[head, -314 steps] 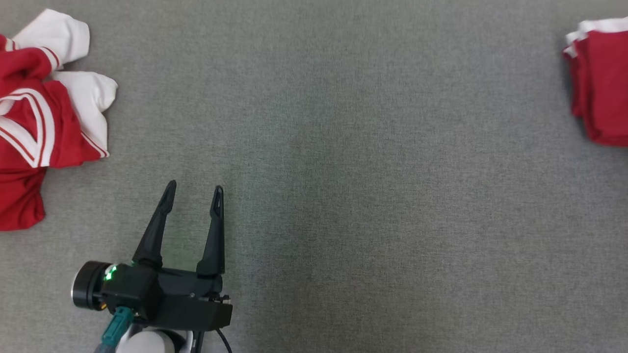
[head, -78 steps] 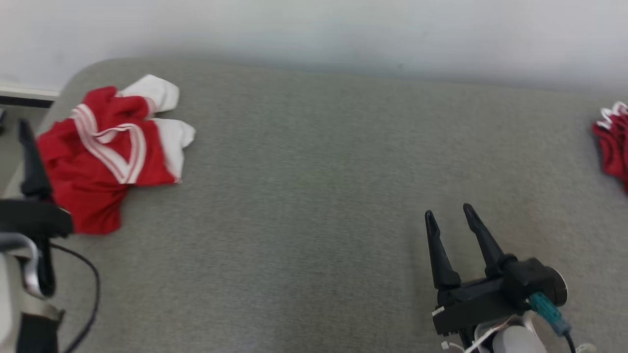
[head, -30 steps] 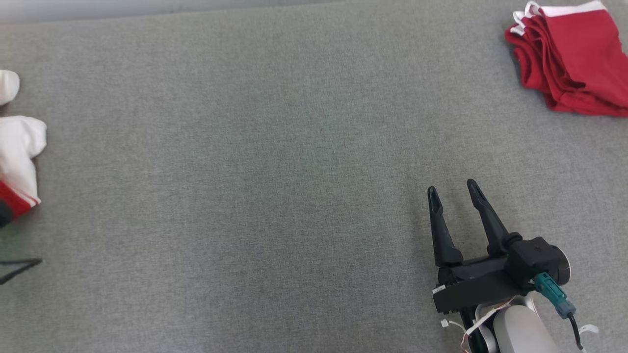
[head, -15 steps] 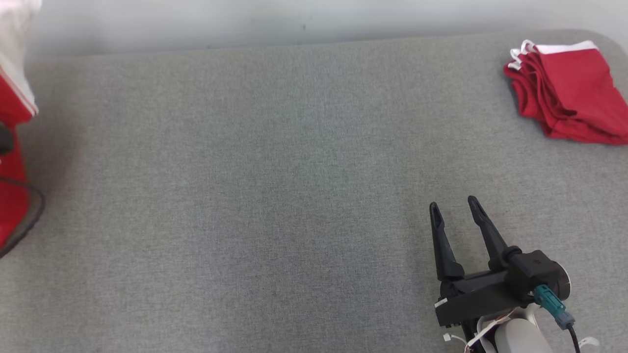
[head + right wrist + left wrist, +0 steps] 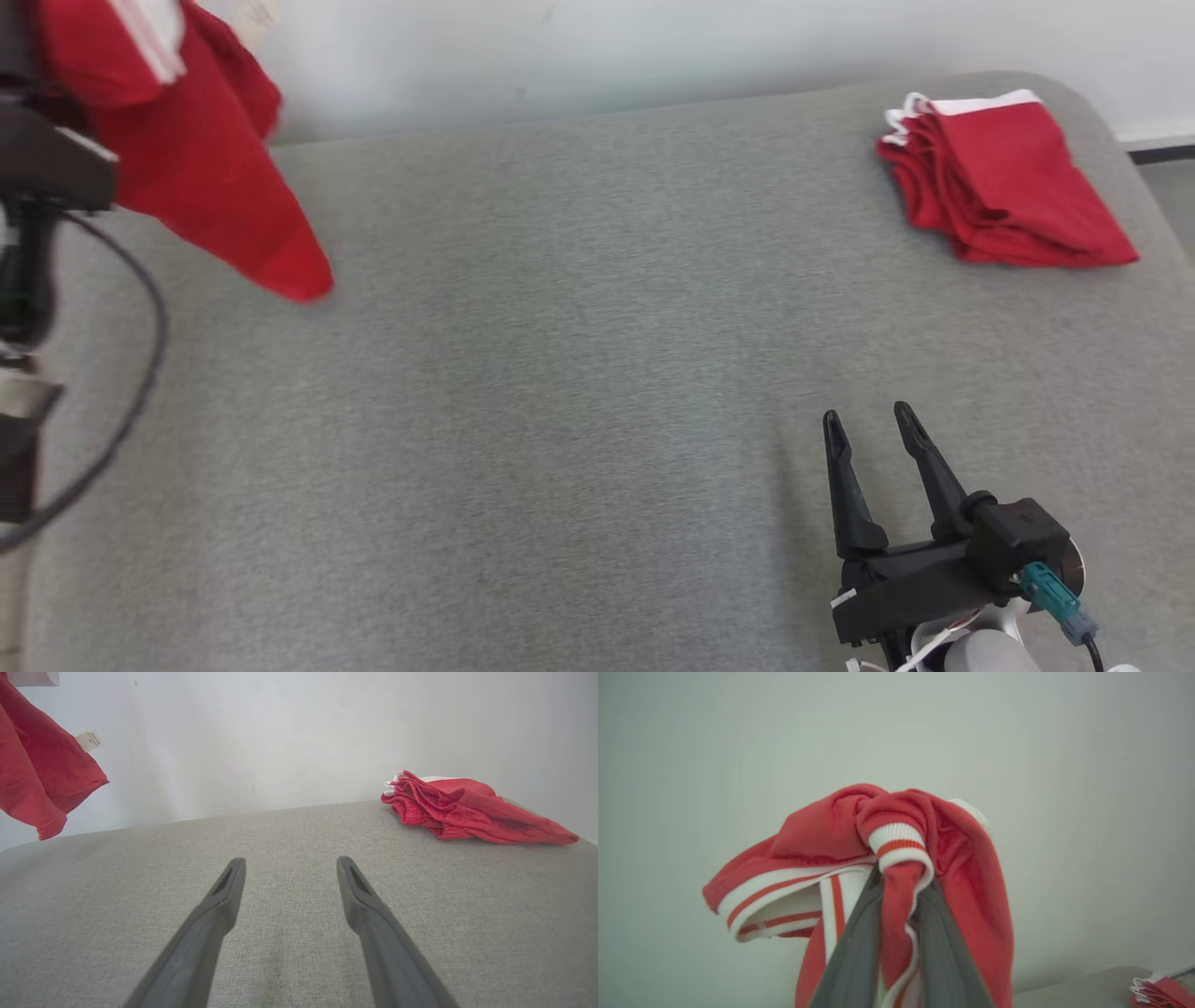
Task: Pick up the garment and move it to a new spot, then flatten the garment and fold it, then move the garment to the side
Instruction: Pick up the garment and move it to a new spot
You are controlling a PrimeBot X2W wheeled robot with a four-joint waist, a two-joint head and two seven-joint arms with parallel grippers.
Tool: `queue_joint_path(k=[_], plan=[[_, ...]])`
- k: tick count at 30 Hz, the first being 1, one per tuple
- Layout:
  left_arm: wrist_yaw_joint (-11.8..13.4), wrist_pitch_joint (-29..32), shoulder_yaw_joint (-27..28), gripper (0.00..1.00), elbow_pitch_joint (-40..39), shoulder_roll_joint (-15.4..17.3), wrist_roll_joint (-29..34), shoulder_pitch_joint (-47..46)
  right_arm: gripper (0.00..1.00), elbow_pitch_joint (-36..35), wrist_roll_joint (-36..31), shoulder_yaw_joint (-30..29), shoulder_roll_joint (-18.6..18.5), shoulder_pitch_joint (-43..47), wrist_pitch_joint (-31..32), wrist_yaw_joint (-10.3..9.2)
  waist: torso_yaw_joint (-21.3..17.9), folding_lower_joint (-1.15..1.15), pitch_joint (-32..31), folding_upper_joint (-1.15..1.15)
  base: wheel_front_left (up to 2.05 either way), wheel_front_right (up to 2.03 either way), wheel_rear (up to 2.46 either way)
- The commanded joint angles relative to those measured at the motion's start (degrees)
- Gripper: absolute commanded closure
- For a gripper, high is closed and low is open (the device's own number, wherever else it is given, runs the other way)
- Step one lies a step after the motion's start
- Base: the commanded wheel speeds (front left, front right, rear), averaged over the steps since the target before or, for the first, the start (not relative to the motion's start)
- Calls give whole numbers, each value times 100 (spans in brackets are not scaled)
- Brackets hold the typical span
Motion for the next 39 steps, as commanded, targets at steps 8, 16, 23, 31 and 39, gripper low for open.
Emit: queue_joint_path(k=[8, 16, 23, 31, 39], plan=[[130, 171, -432, 100, -1041, -763, -200, 379, 0, 100, 135, 45, 11, 112, -6, -12, -615, 0, -113, 0, 0, 0, 0], [233, 229, -809, 100, -1559, -1260, -276, 834, 0, 155, 189, 91, 10, 161, -6, -12, -886, 0, -144, 0, 0, 0, 0], [334, 122, -933, 100, -1426, -1418, -422, 1637, 0, 179, 211, 105, 11, 229, -6, -12, -970, 0, -119, 0, 0, 0, 0], [294, -325, -1014, 100, -506, -1626, -620, 2695, 0, 305, 170, 147, 10, 153, -6, -12, -893, 0, -89, 0, 0, 0, 0], [138, -599, -1469, 100, 498, -1770, -418, 2961, 0, 425, 94, 161, 10, 129, -6, -12, -738, 0, -230, 0, 0, 0, 0]])
